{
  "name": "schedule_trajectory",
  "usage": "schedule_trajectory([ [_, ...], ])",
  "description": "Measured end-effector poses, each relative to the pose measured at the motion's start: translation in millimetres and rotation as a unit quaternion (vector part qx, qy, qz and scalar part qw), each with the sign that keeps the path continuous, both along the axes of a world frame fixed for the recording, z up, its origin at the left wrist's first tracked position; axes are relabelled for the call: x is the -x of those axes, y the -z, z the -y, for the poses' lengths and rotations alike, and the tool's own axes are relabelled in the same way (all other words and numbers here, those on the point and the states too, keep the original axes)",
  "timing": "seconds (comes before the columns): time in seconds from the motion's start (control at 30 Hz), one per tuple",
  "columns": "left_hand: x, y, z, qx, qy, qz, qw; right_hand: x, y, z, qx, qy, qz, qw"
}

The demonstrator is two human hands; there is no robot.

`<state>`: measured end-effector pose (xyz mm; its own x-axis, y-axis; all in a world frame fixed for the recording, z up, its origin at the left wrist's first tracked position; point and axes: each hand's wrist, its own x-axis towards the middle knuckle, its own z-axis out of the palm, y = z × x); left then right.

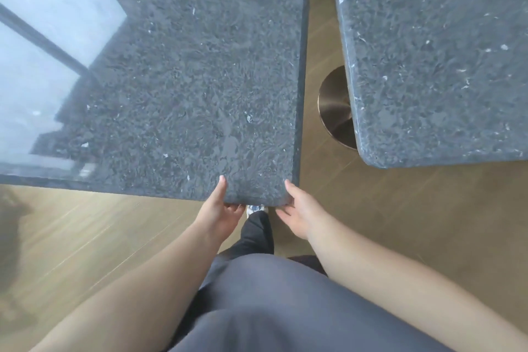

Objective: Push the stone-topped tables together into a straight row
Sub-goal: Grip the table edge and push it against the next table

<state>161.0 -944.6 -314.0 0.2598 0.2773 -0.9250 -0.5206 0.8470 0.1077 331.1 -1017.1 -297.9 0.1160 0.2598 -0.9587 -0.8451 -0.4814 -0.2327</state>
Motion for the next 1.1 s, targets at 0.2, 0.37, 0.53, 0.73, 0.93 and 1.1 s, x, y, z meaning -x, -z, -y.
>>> schedule_trajectory([
  [0.2,-22,8,-7,0.046,-0.039,-0.060,0.996,14,15,-22,0.012,0.108,-0.090,0.990],
  [0.37,-31,9,-5,0.097,-0.137,-0.026,0.985,9,12,-25,0.012,0.090,-0.096,0.991],
  [0.53,-36,10,-8,0.089,-0.128,-0.078,0.985,-6,-1,-26,0.031,0.024,-0.119,0.992],
  [0.73,-43,8,-6,0.037,-0.073,-0.154,0.985,-19,1,-25,0.029,-0.009,-0.158,0.987],
  [0.93,-74,6,-2,0.031,-0.078,-0.161,0.983,-51,12,-25,0.027,-0.027,-0.122,0.992],
  [1.1,-117,8,-3,0.063,-0.101,-0.147,0.982,-93,28,-27,0.020,-0.041,-0.099,0.994],
])
